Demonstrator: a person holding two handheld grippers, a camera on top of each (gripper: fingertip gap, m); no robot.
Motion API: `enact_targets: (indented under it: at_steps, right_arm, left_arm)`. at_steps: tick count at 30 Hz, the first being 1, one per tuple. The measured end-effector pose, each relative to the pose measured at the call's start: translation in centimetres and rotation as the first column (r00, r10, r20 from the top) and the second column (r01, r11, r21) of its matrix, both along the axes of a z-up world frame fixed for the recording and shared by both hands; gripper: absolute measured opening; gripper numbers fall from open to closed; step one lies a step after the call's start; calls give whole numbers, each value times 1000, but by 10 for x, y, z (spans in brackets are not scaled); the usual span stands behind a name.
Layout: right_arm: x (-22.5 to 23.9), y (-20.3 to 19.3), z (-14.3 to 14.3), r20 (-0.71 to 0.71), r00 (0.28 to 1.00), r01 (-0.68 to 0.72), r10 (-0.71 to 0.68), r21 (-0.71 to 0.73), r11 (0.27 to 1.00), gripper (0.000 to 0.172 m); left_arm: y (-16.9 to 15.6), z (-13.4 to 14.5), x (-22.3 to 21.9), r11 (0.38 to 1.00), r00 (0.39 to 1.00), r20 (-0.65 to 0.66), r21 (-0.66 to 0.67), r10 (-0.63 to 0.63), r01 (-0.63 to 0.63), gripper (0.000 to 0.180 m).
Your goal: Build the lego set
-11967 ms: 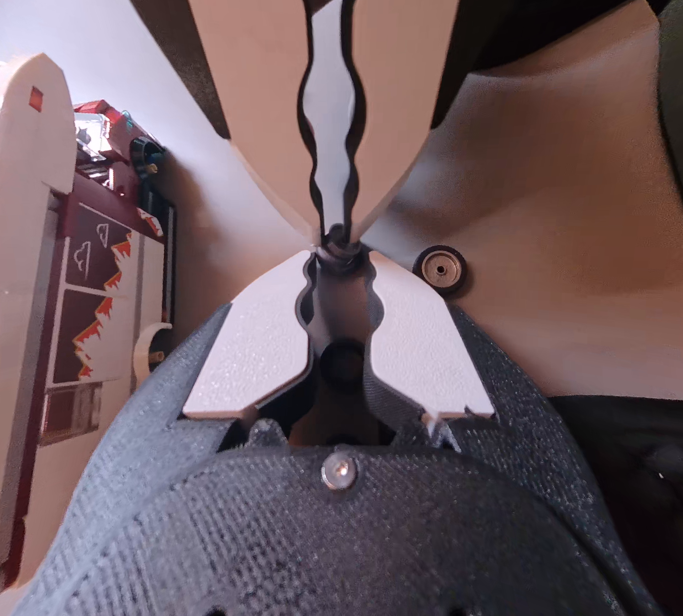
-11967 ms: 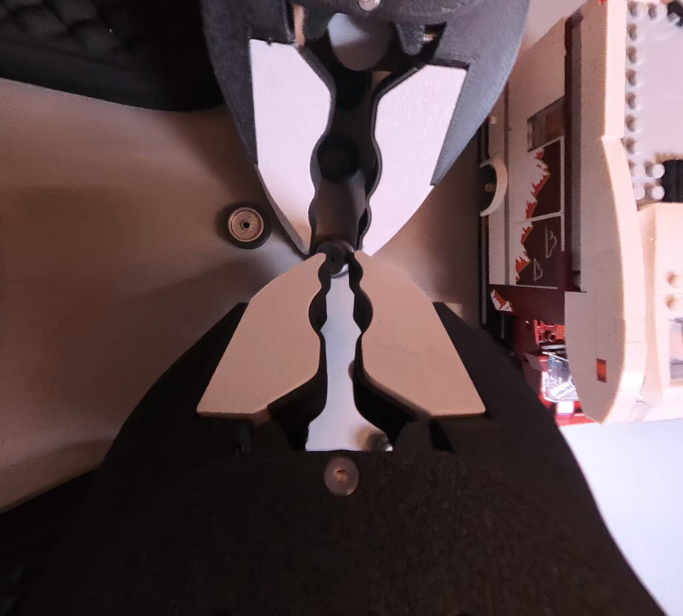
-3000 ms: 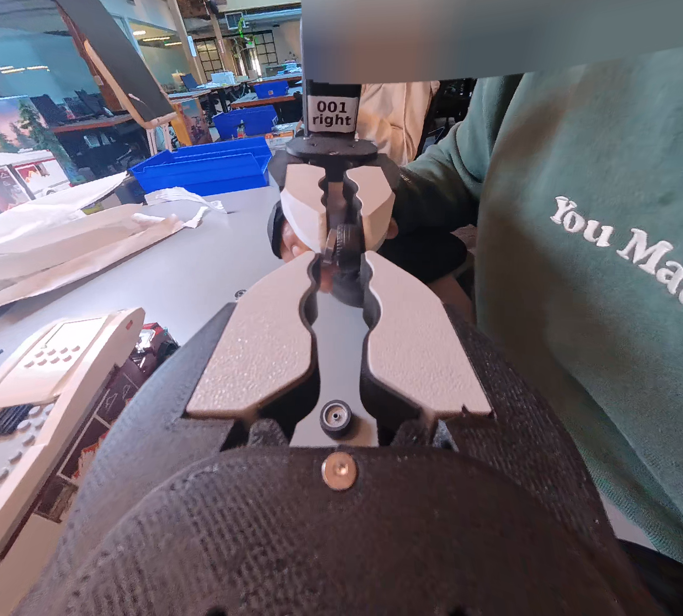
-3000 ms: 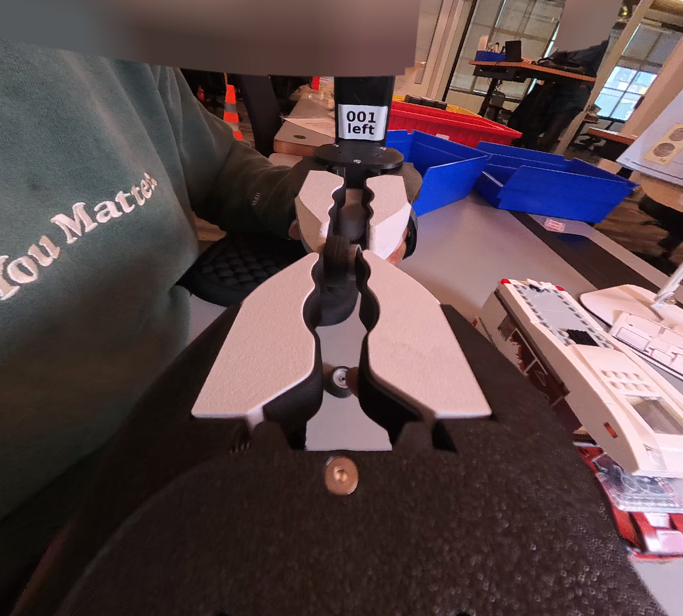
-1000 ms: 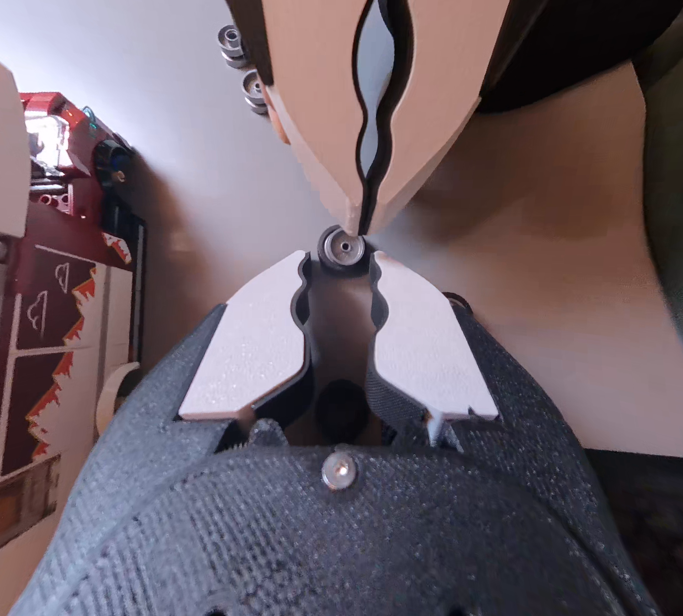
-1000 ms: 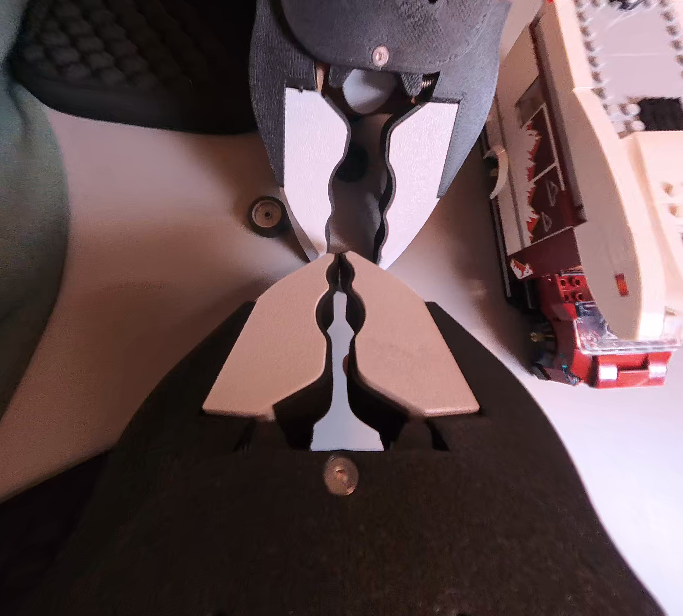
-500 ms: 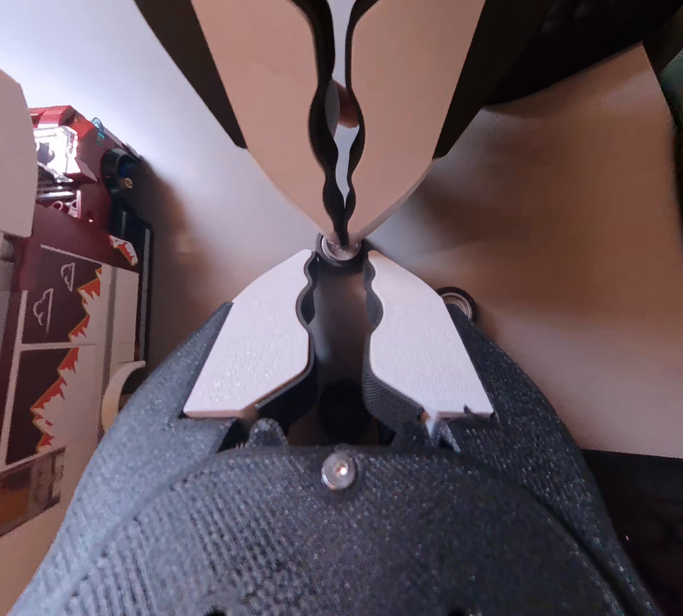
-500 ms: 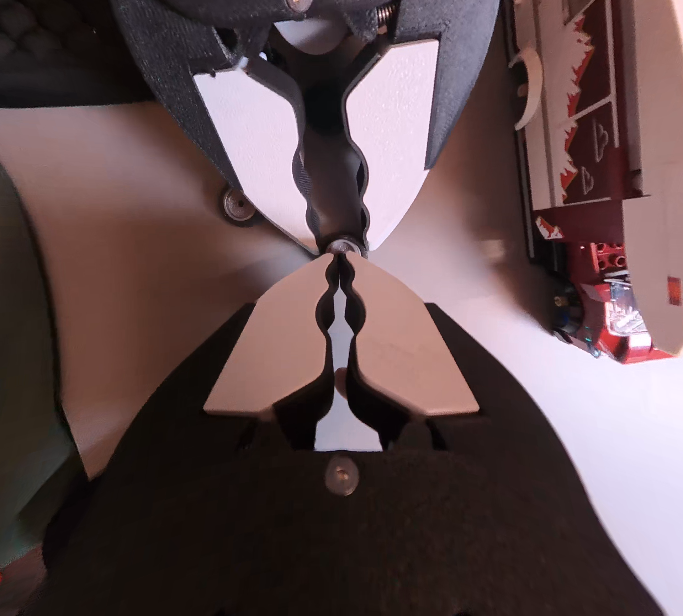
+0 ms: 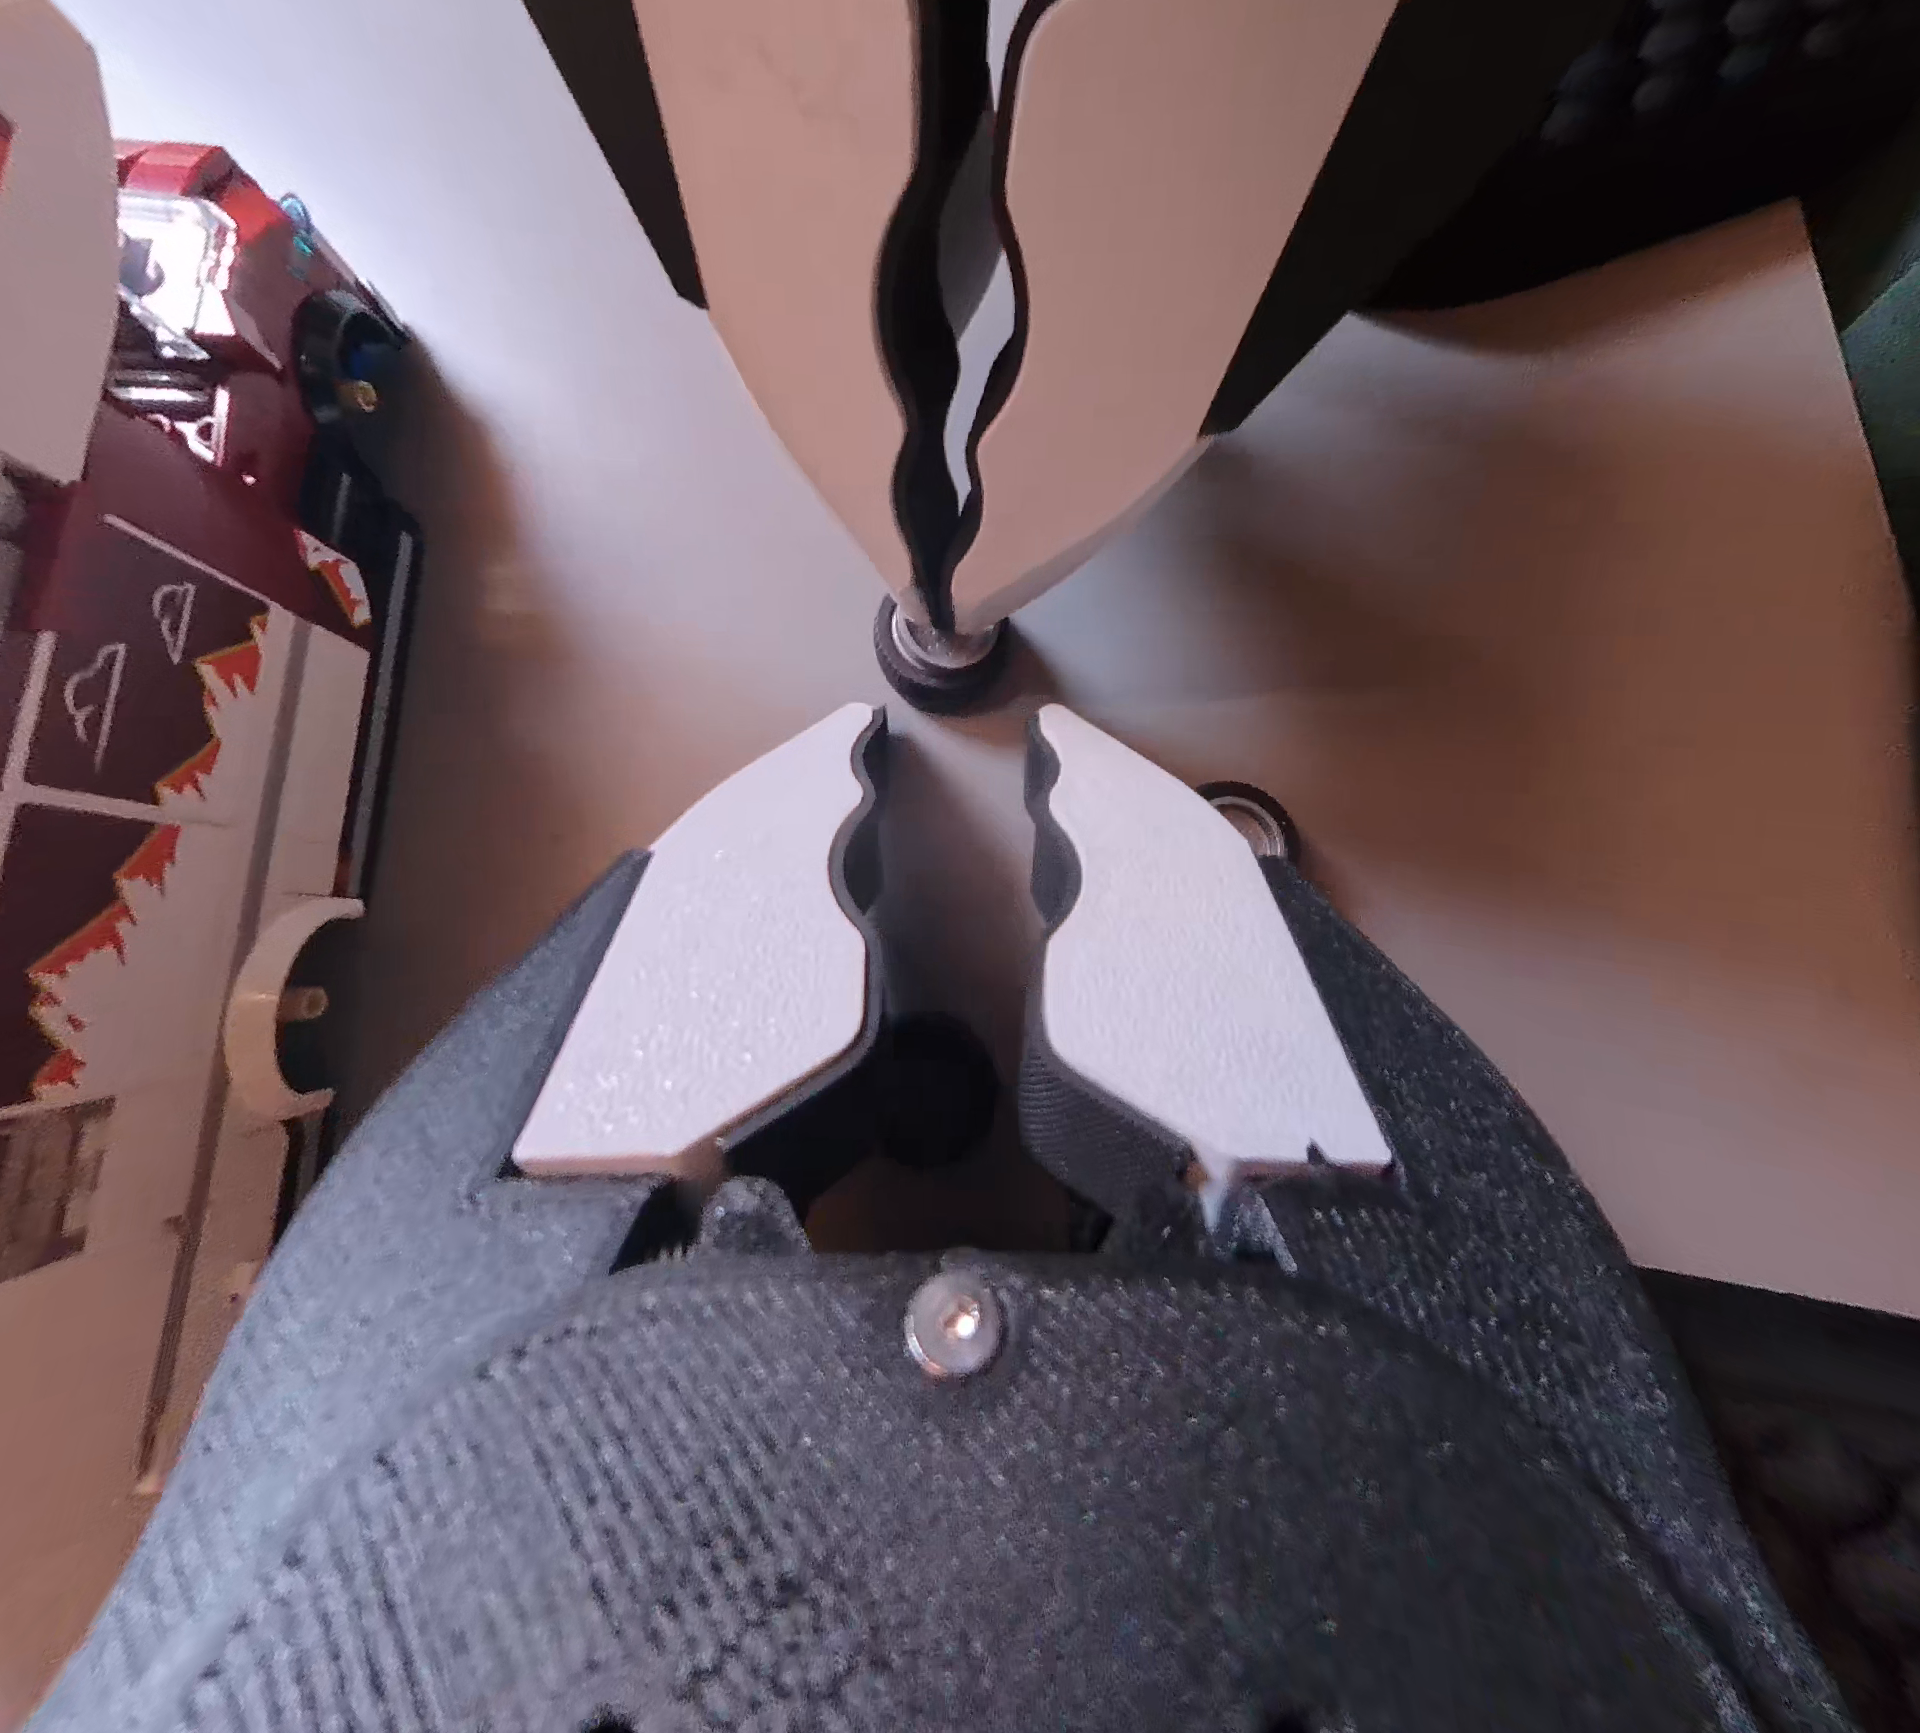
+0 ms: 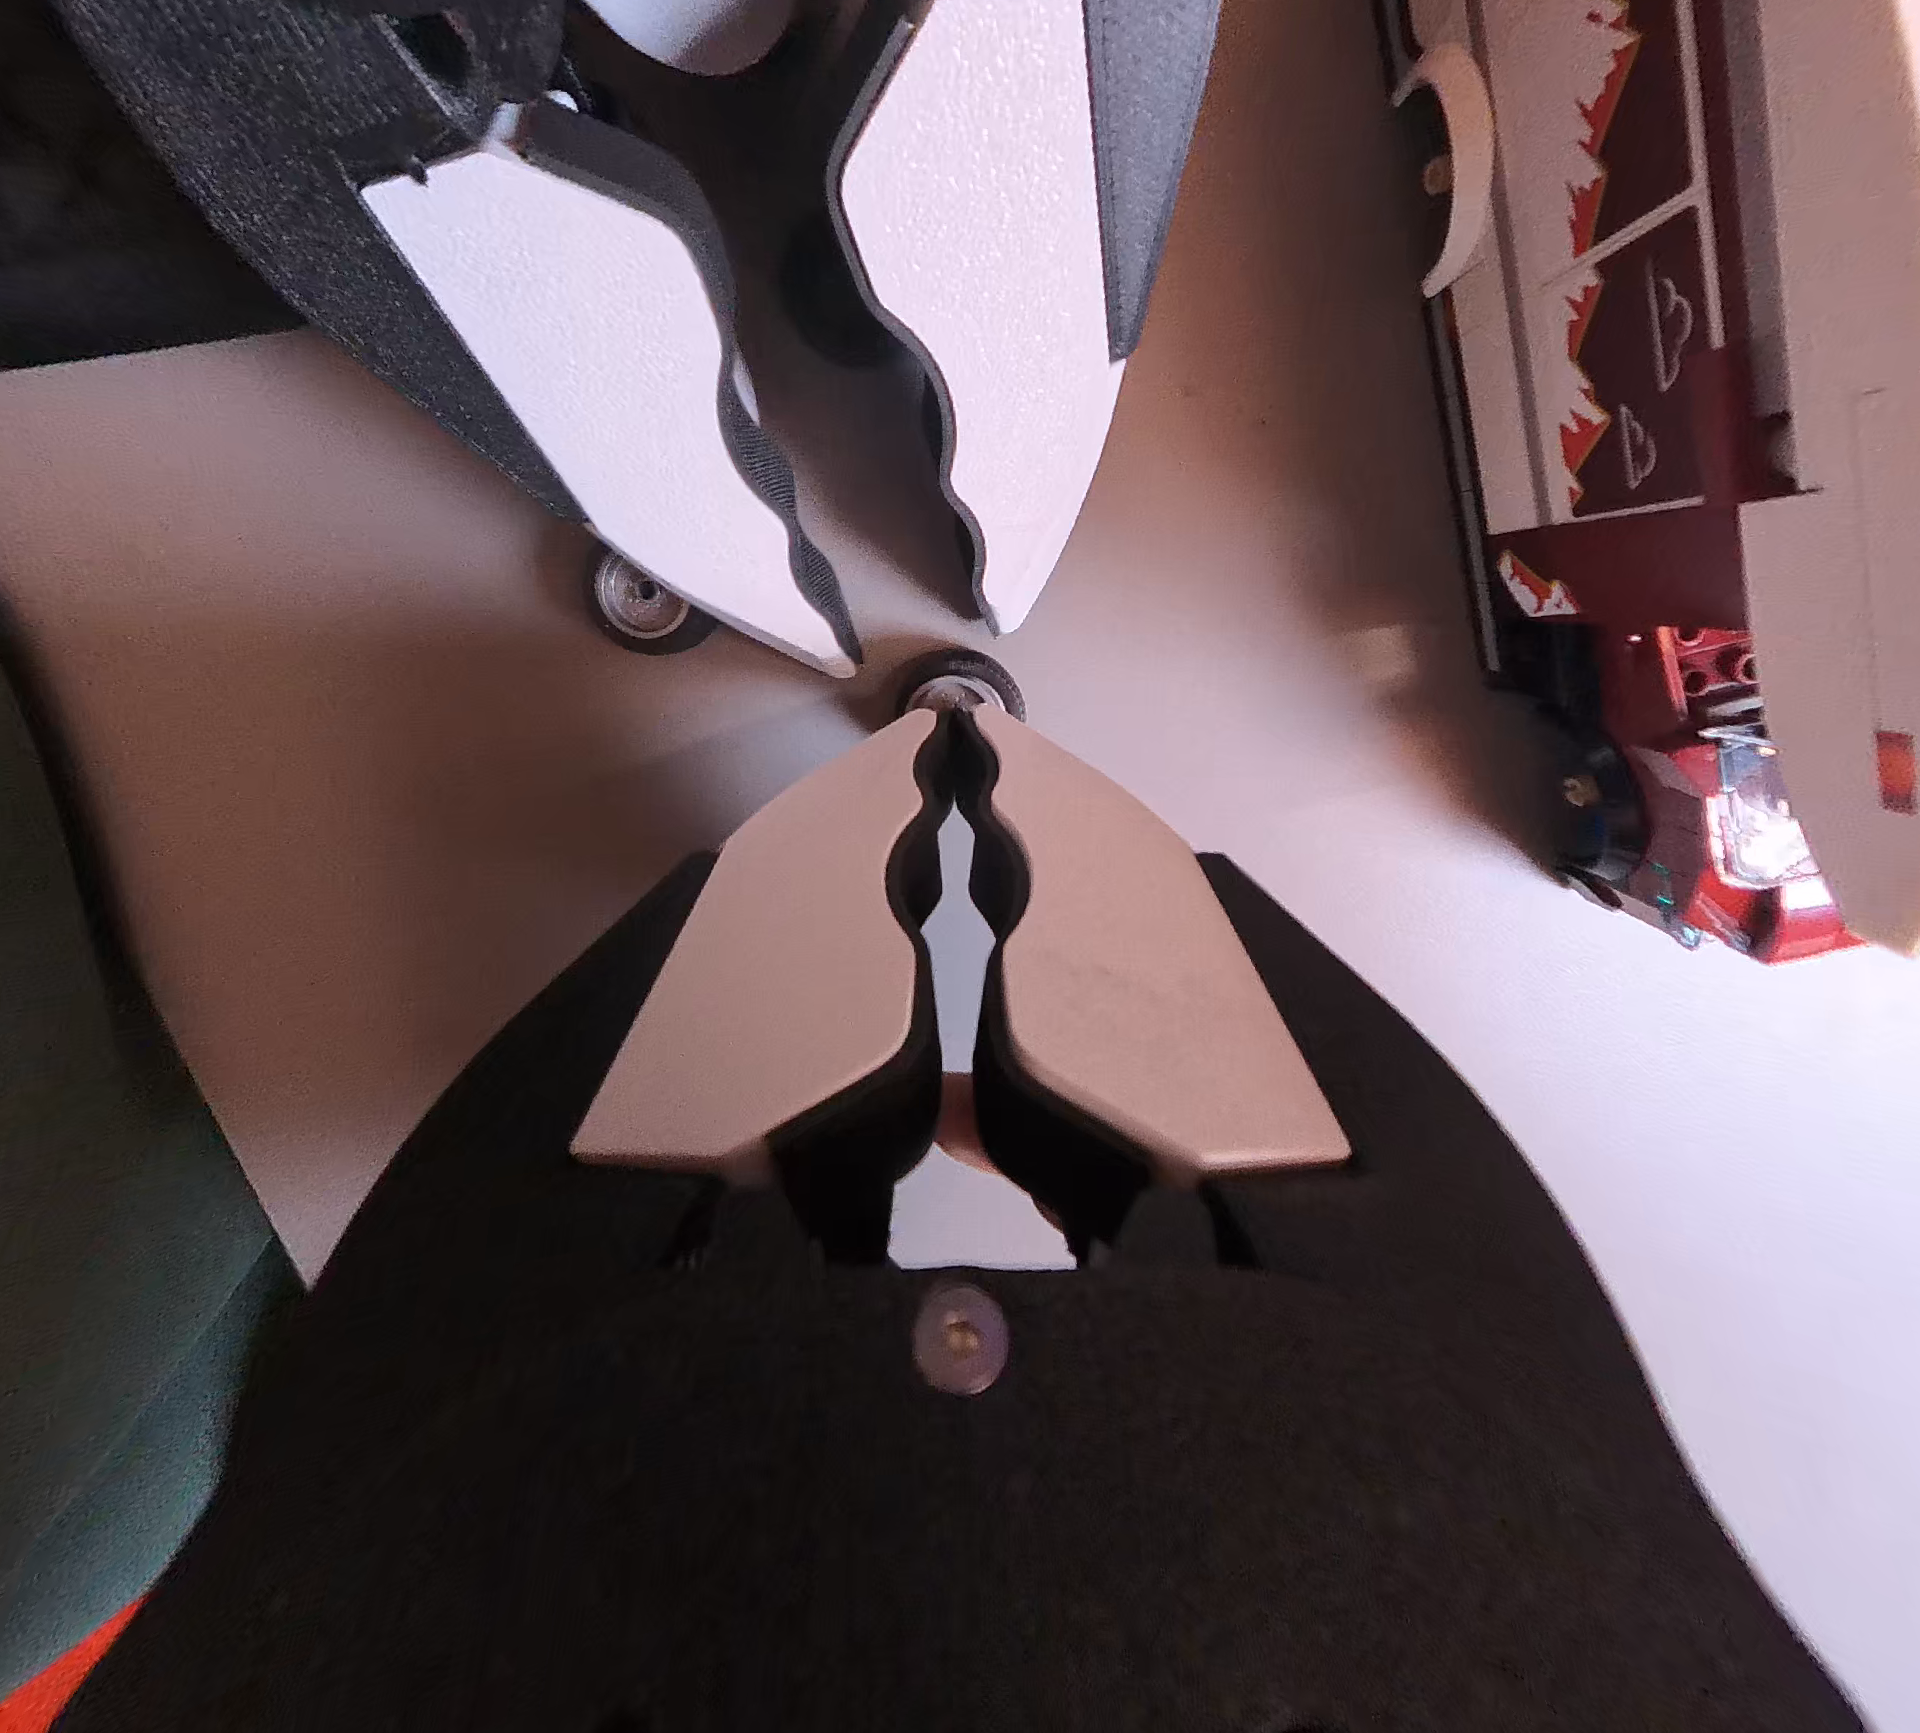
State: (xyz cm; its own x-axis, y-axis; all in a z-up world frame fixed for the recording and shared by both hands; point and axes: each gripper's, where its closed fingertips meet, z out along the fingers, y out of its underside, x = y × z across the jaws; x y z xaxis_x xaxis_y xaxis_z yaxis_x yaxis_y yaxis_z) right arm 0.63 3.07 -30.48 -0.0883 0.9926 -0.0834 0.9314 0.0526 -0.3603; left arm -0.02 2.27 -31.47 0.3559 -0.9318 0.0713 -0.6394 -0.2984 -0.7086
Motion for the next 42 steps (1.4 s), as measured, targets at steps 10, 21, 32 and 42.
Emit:
enact_targets:
  at_steps: [10,21,32,42]
  right_arm:
    - [-2,0,-1,46,999,-6,9,-76,997,0]
    - [-10,2,-5,61,996,-55,58,-45,997,0]
    - [-23,-2,-5,52,995,-80,85,-84,993,0]
    - [-15,-11,13,-201,979,-60,41,-89,994,2]
  left_arm:
    - [3,3,-1,998,998,46,-39,42,-40,29]
    - [-1,11,-4,1000,995,102,-13,11,-10,31]
    - [2,18,-9,999,987,159,-19,35,-33,29]
    - [-5,5,-9,999,1000,4,50,-15,15,37]
